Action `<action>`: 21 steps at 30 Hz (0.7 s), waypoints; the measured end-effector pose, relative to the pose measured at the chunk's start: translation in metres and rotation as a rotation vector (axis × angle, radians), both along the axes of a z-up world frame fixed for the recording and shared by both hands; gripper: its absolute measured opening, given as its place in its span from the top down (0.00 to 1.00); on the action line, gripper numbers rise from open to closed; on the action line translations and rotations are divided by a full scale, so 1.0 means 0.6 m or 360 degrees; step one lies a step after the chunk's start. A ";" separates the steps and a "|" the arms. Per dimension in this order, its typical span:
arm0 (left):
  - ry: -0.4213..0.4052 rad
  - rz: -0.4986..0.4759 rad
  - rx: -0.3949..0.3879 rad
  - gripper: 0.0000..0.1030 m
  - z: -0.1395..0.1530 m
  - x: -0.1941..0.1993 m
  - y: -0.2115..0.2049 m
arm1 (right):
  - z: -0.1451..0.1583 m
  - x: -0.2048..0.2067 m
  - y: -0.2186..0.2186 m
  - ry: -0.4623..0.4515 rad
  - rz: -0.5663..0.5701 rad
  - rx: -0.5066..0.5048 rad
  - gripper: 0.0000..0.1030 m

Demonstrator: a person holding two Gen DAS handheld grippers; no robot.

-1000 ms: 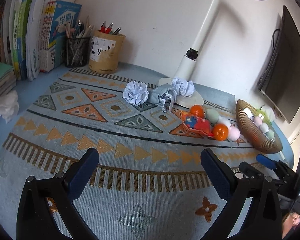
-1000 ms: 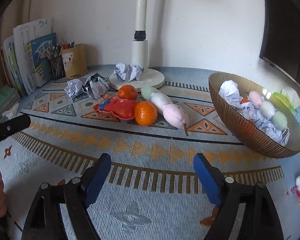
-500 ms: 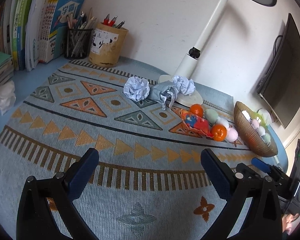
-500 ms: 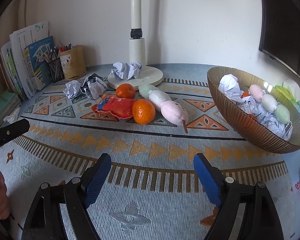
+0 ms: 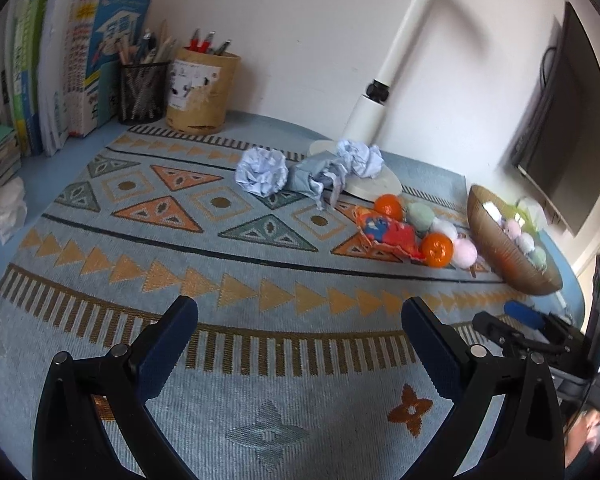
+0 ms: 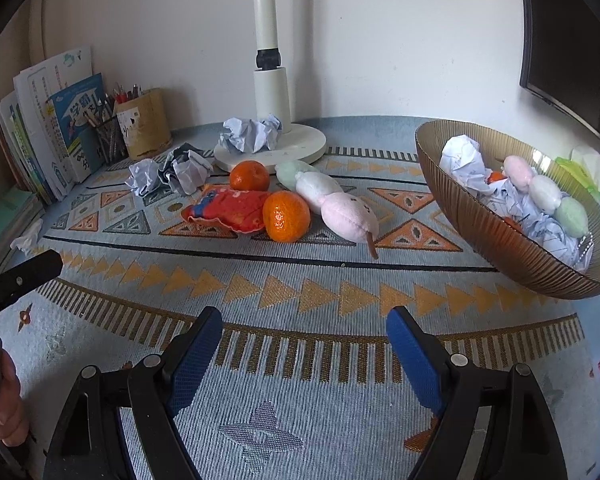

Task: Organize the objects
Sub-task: 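Grasp a white paper ball with the left tool while the right tool grasps a mandarin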

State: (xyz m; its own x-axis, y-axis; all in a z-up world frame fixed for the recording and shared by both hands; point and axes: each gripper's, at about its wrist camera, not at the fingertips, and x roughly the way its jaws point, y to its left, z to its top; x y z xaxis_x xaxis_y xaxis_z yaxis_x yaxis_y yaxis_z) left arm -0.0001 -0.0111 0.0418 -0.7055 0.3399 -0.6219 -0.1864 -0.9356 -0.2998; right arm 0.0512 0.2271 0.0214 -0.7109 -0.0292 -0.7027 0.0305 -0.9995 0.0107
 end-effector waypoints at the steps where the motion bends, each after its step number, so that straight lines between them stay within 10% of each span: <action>1: -0.0008 -0.0021 -0.0015 0.01 -0.001 -0.001 0.004 | -0.001 -0.001 0.000 -0.0005 -0.0007 0.0003 0.19; 8: -0.0052 -0.0101 -0.0028 0.01 0.002 -0.010 0.006 | -0.005 -0.016 0.013 -0.0100 -0.0019 -0.0081 0.19; 11: -0.0003 -0.0112 -0.0236 0.01 0.024 -0.033 -0.003 | -0.017 -0.050 0.042 -0.0299 -0.0056 -0.0521 0.20; 16: 0.0077 -0.0118 -0.0457 0.01 0.050 -0.118 -0.017 | 0.003 -0.102 0.021 -0.0272 -0.0097 -0.0513 0.31; 21: -0.0012 -0.0136 -0.0357 0.01 0.016 -0.206 -0.022 | -0.003 -0.143 0.012 -0.0239 -0.0148 -0.0501 0.43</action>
